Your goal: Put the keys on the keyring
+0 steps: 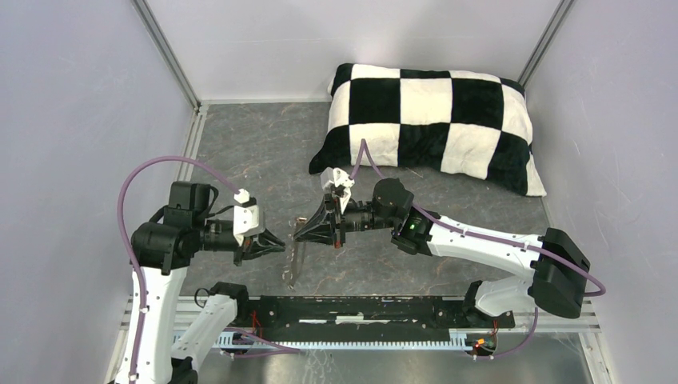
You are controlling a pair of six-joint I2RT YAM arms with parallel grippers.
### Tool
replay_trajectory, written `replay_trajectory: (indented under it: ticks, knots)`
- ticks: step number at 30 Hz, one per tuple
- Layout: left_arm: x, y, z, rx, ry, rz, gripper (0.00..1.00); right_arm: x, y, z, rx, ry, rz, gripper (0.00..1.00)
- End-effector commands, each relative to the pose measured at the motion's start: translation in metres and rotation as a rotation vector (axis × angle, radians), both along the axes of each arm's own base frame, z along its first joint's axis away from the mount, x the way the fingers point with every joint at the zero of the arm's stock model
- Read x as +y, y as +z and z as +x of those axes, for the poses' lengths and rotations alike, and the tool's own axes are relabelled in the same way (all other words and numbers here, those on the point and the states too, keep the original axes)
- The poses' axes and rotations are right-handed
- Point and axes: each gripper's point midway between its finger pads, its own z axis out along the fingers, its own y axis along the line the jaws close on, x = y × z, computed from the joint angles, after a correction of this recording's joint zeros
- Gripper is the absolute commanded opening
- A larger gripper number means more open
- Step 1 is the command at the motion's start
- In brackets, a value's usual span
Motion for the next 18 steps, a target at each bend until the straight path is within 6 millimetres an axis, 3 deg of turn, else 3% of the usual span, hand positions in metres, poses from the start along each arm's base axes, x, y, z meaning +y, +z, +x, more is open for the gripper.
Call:
replay_trajectory:
  ticks: [1, 9, 13, 18]
  knots:
    - [-0.003, -0.001, -0.014, 0.032, -0.042, -0.01, 0.16, -0.003, 0.025, 0.003, -0.053, -0.039, 0.075, 0.0]
    - [0.0, -0.009, -0.01, 0.024, -0.037, 0.021, 0.11, -0.002, 0.029, 0.007, -0.051, -0.057, 0.086, 0.0]
    - [-0.003, -0.011, -0.004, 0.003, -0.047, 0.008, 0.2, 0.0, 0.031, 0.002, -0.038, -0.024, 0.1, 0.0]
    - [-0.003, -0.007, 0.019, -0.053, 0.0, 0.006, 0.33, 0.0, 0.03, -0.001, -0.029, -0.004, 0.107, 0.0]
